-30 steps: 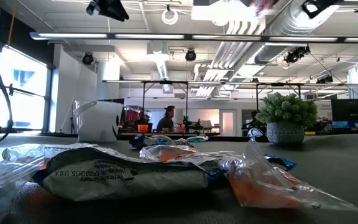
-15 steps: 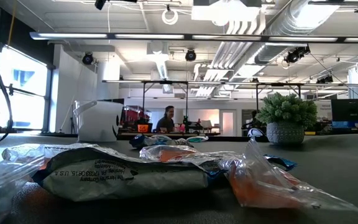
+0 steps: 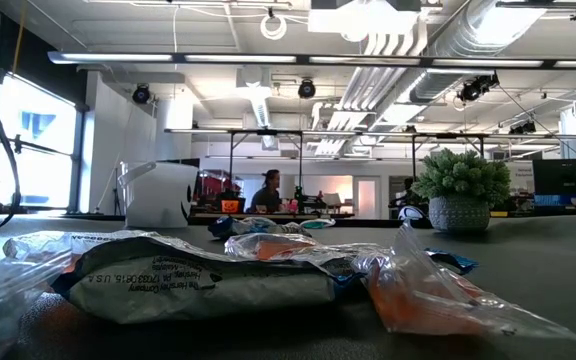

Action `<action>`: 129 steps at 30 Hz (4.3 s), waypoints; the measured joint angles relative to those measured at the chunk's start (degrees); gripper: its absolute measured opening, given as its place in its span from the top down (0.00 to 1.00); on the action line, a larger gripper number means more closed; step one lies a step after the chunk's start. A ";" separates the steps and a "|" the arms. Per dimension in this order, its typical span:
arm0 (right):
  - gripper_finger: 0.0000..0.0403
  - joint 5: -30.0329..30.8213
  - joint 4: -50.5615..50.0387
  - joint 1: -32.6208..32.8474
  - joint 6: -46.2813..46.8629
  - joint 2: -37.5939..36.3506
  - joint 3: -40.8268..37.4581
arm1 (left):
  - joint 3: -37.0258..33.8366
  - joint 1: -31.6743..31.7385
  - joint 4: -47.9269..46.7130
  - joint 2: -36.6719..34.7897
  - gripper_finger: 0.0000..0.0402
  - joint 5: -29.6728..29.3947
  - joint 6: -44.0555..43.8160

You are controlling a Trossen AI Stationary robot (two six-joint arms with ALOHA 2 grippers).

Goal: Sort candy
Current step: Put the red gummy into the green bucket, then put the blue gummy into the green bucket

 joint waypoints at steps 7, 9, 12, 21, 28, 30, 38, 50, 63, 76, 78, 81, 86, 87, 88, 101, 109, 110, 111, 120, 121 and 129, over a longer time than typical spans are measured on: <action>0.85 -0.02 3.48 -0.02 -2.55 3.10 0.00 | 0.00 -0.53 0.72 0.00 0.72 -1.22 1.05; 0.79 -0.04 3.43 -0.39 -2.59 3.57 0.00 | 0.00 -0.53 0.70 0.00 0.72 -1.22 1.97; 0.72 -0.05 3.28 -1.20 -4.08 3.64 0.00 | 0.00 -0.53 0.70 0.00 0.72 -1.20 3.46; 0.67 -0.04 -6.82 -11.96 -16.63 3.49 0.00 | 0.00 0.24 0.55 -0.01 0.72 -7.20 9.42; 0.67 11.25 -15.91 -27.40 -40.44 3.46 0.00 | 0.00 2.11 -4.14 -0.02 0.72 -3.28 14.59; 0.67 19.78 -15.41 -32.42 -45.86 3.46 0.00 | 0.00 2.84 -5.76 -0.02 0.72 -3.69 15.97; 0.67 32.21 5.27 -52.23 -57.44 4.06 0.02 | 0.00 7.63 -8.73 -0.02 0.72 -3.08 21.96; 0.67 13.93 31.76 -67.00 -66.49 18.86 2.45 | -0.02 17.55 -10.35 -2.00 0.72 -2.57 38.06; 0.67 27.86 -9.19 -68.02 -102.62 43.59 42.34 | 0.00 27.94 -10.52 -2.93 0.72 3.57 45.16; 0.67 37.33 -13.06 -75.25 -112.08 55.20 56.13 | -0.02 33.83 -8.86 -2.93 0.72 3.57 41.01; 0.67 37.10 -13.04 -76.44 -110.42 56.61 55.75 | -0.01 34.25 -7.99 -2.93 0.72 3.56 40.57; 0.67 33.65 -13.74 -77.91 -110.09 59.20 55.60 | -0.02 34.57 -6.56 -2.91 0.72 3.57 39.86; 0.67 33.69 -13.27 -79.12 -112.26 63.33 55.56 | -0.02 34.57 -4.46 -2.91 0.72 3.25 39.35; 0.67 34.08 -13.00 -79.18 -112.84 63.72 55.56 | -0.01 34.57 -3.99 -2.91 0.72 3.24 39.41; 0.67 34.45 -12.77 -79.26 -113.18 64.08 55.56 | -0.02 34.57 -3.67 -2.91 0.72 3.24 39.41; 0.67 34.38 -8.95 -79.42 -118.86 64.92 55.53 | -0.02 34.57 -3.62 -2.89 0.72 3.13 40.47; 0.67 30.37 -8.49 -80.63 -117.62 65.17 55.50 | -0.02 34.57 -3.65 -2.89 0.72 3.13 40.46; 0.67 29.14 -8.05 -80.98 -117.59 65.35 55.52 | -0.02 34.57 -3.65 -2.89 0.72 3.13 40.46; 0.67 27.85 -8.21 -81.35 -117.56 65.67 55.52 | -0.02 34.55 -3.65 -2.89 0.72 3.14 40.45; 0.67 26.01 -7.96 -83.49 -118.31 68.08 55.49 | -0.02 34.44 -3.86 -2.86 0.72 3.46 40.44; 0.67 26.01 -7.93 -83.71 -119.01 68.11 55.47 | -0.02 34.44 -3.85 -2.86 0.72 3.60 40.42; 0.66 23.79 -7.89 -84.75 -120.60 68.36 55.49 | -0.02 34.47 -3.85 -2.86 0.72 3.78 40.41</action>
